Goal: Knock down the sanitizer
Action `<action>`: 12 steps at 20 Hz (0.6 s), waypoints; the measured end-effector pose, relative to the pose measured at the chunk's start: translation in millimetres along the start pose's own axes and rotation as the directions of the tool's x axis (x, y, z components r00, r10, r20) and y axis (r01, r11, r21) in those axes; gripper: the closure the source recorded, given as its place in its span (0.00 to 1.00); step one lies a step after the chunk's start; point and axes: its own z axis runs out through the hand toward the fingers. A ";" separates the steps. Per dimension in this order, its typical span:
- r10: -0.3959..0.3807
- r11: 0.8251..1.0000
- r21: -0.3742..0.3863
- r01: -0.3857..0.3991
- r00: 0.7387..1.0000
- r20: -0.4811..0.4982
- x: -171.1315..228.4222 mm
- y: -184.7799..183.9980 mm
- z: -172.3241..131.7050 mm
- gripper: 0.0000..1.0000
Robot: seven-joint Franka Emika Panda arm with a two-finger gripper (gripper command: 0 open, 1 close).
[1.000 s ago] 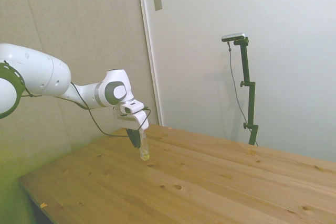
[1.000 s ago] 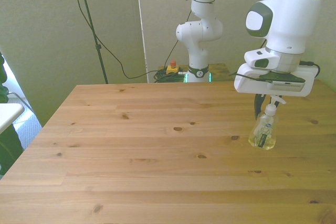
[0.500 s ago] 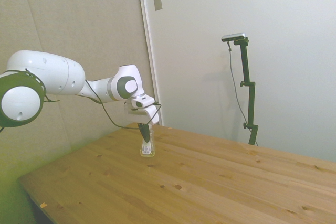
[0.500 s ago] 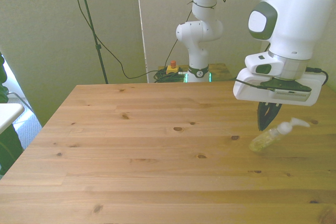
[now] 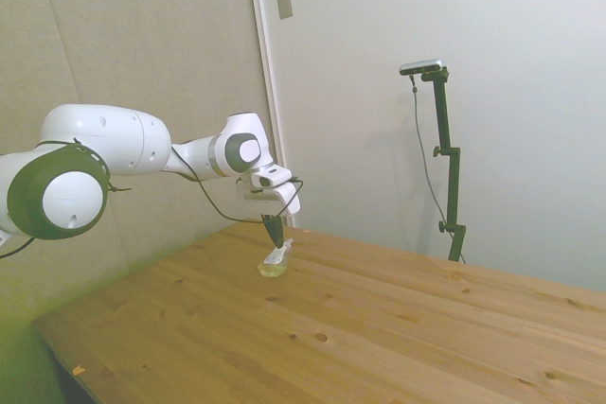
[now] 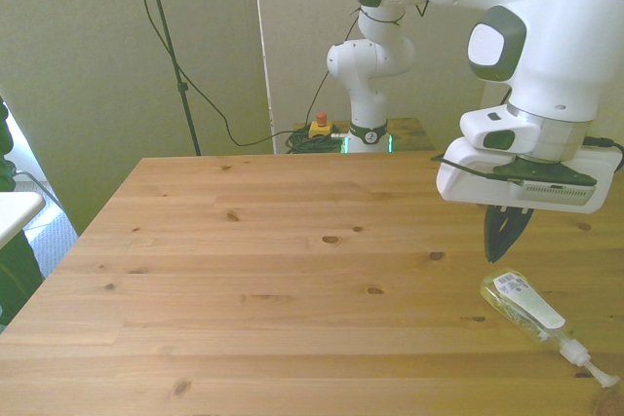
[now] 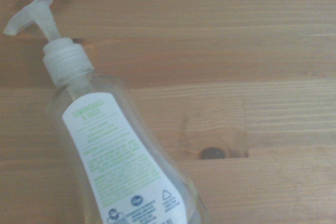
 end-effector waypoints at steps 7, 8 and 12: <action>-0.038 0.999 -0.004 0.038 0.999 -0.005 -37.9 28.6 -22.1 1.00; -0.038 0.999 -0.004 0.038 0.999 -0.005 -42.0 37.7 -25.4 1.00; -0.036 0.999 -0.005 0.036 0.999 -0.003 -56.5 73.9 -32.9 0.00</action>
